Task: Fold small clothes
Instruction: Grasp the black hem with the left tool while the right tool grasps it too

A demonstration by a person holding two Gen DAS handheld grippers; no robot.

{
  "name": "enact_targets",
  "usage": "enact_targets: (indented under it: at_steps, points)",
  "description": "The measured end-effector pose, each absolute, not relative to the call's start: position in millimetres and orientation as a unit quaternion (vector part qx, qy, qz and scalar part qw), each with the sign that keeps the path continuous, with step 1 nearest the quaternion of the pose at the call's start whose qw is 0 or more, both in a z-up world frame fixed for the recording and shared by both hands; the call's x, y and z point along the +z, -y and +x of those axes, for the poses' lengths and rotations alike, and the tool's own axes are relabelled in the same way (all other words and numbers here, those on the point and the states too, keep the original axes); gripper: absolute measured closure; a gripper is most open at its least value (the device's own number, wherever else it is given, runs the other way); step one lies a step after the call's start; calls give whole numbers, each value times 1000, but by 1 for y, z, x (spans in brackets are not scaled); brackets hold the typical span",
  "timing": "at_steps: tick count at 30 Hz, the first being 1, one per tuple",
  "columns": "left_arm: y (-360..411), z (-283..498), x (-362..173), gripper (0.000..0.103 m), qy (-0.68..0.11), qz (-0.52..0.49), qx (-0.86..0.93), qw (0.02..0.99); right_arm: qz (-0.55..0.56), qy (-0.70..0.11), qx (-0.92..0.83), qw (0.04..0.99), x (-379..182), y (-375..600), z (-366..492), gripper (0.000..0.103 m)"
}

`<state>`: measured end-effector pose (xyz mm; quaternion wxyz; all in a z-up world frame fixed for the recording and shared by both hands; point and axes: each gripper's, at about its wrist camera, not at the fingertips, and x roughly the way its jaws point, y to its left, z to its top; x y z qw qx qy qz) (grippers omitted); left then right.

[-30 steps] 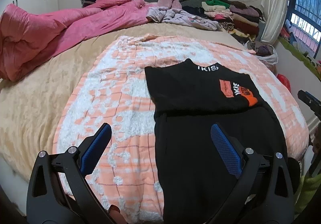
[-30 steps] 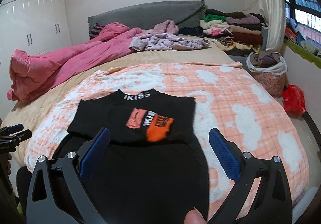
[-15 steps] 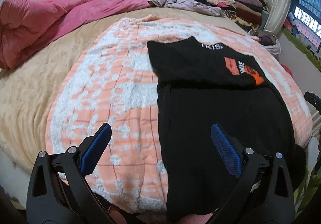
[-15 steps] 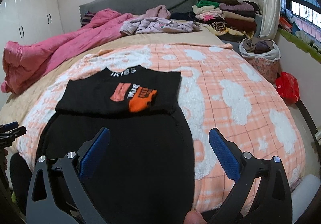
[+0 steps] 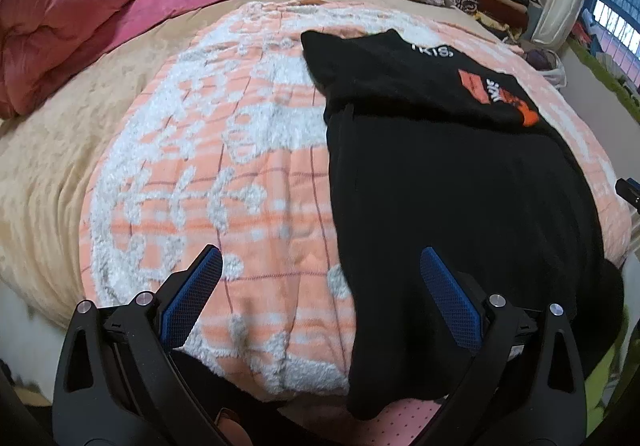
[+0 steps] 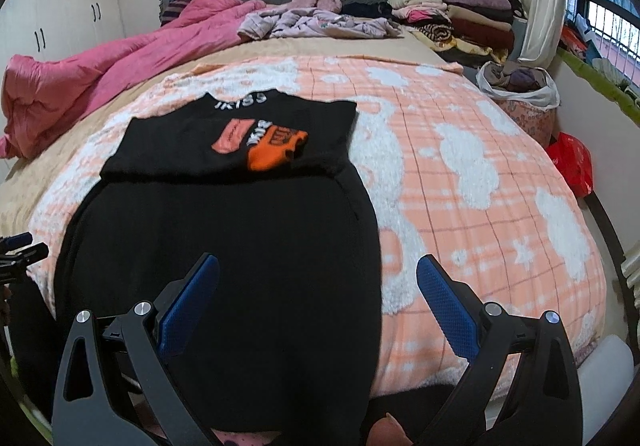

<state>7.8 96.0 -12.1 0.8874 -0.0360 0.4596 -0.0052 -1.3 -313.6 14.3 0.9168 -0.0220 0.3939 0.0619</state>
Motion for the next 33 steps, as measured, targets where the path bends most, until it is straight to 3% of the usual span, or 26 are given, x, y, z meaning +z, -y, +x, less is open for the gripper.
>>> enact_targets:
  at_steps: [9,15,19,20,22,25,28,33]
  points:
    - [-90,-3,-22,10,-470,-36,-18,882,-31,-429,52,901,-18,326,-17,5]
    - [-85,-8,-29,16,-477,-41,-28,877,-33,-446,49,893,-32,331,-28,5]
    - [-82,-10,-38,25,-491,-42,-38,869,-36,-456,49,888,-39,336,-33,5]
    - [-81,-10,-40,36,-494,-41,-41,868,-36,-457,49,888,-40,336,-33,5]
    - [-79,-11,-45,44,-502,-40,-44,863,-29,-457,51,887,-42,339,-36,5]
    - [-77,-13,-51,48,-511,-42,-48,857,-25,-459,56,886,-44,341,-39,6]
    - [-76,-14,-54,48,-515,-42,-49,855,-26,-464,63,883,-44,342,-41,19]
    - [-79,-17,-55,48,-517,-46,-48,854,-17,-474,72,877,-50,346,-44,30]
